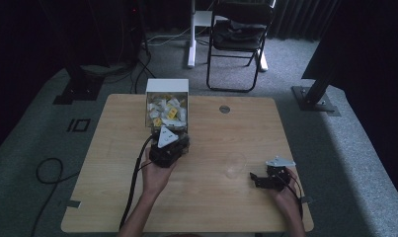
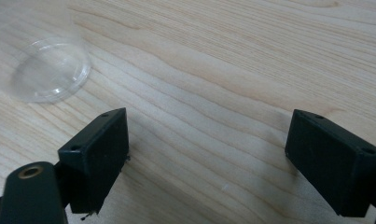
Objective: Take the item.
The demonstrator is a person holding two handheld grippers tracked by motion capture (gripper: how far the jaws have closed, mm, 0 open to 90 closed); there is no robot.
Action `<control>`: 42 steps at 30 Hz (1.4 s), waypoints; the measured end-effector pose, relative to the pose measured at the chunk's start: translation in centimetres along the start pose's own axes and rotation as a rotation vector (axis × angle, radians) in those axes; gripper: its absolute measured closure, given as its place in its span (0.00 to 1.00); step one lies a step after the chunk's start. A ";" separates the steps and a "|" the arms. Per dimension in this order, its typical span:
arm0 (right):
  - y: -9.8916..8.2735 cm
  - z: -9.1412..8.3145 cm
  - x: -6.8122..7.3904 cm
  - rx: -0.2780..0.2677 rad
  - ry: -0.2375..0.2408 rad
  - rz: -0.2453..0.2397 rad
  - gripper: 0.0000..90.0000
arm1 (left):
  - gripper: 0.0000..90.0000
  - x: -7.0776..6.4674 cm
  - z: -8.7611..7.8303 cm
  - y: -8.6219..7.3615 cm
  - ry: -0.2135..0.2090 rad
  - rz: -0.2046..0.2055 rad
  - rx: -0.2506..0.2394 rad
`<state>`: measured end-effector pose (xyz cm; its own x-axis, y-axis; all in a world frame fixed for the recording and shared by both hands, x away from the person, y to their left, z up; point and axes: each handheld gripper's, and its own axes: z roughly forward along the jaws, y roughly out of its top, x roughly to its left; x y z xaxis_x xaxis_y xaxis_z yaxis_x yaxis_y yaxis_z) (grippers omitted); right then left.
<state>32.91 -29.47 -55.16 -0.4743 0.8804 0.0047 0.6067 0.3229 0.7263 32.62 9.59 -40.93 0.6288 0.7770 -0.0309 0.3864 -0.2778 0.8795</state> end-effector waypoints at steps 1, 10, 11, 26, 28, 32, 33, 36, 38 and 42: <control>0.0 0.0 0.0 0.000 0.000 0.000 0.15 | 1.00 -0.1 0.0 0.0 -0.002 0.002 0.000; 0.0 0.0 0.0 0.000 0.000 0.000 0.15 | 1.00 -0.6 0.3 0.5 -0.017 0.007 -0.008; 0.0 0.0 0.0 0.000 0.000 0.000 0.15 | 1.00 -0.6 0.3 0.6 -0.020 0.007 -0.010; 0.0 0.0 0.0 -0.001 0.004 -0.003 0.15 | 1.00 -1.3 0.8 0.8 -0.043 0.012 -0.011; 0.0 0.0 0.0 -0.001 0.005 -0.003 0.15 | 1.00 -1.4 0.8 0.9 -0.046 0.016 -0.010; 0.0 0.0 0.0 -0.001 0.005 -0.003 0.15 | 1.00 -1.7 1.0 1.1 -0.054 0.016 -0.015; 0.0 0.0 0.0 -0.001 0.005 -0.003 0.15 | 1.00 -1.8 1.0 1.2 -0.058 0.019 -0.016; 0.0 0.0 0.0 -0.001 0.005 -0.003 0.15 | 1.00 -2.0 1.1 1.4 -0.065 0.019 -0.020; 0.0 0.0 0.0 -0.001 0.005 -0.001 0.15 | 1.00 -2.1 1.1 1.5 -0.069 0.018 -0.021; 0.0 0.0 0.0 -0.001 0.005 -0.002 0.15 | 1.00 -2.3 1.3 1.6 -0.075 0.019 -0.023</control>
<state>32.96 -29.47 -55.16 -0.4783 0.8782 0.0067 0.6052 0.3241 0.7271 32.68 6.59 -40.10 0.6848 0.7271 -0.0487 0.3590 -0.2784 0.8909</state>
